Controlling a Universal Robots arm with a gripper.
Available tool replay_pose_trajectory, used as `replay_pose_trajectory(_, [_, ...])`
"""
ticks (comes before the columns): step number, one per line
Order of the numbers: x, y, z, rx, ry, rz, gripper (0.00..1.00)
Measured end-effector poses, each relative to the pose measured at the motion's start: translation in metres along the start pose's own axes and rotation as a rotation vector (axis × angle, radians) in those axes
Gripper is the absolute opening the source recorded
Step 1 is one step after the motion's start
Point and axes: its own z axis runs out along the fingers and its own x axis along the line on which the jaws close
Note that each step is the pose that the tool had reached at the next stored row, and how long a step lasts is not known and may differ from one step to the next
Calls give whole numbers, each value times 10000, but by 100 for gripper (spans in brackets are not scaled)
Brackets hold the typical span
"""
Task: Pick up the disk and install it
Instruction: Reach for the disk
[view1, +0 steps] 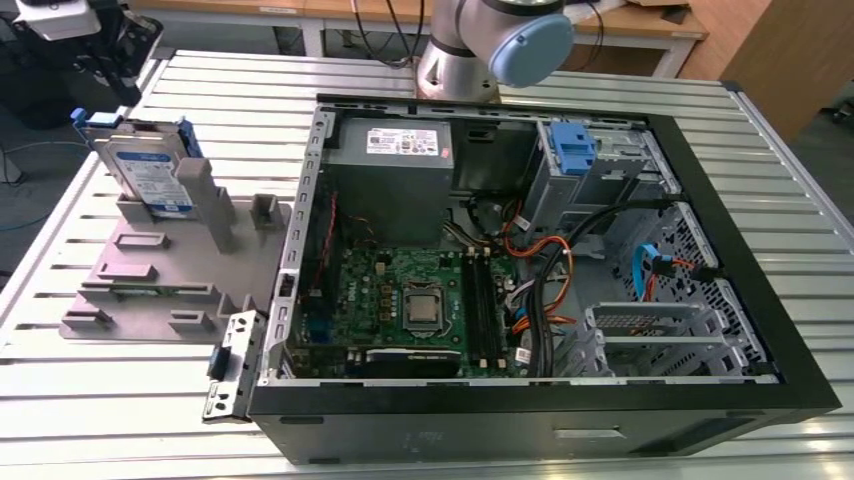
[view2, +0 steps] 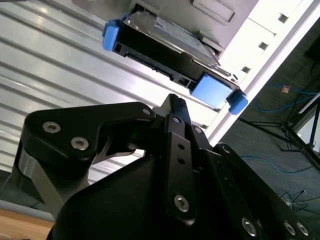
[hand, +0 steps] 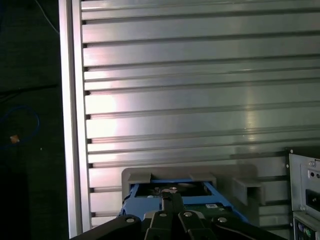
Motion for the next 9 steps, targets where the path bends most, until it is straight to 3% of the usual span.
replay_pose_trajectory(9, [-51, -137, -16, 1, 19, 20, 11])
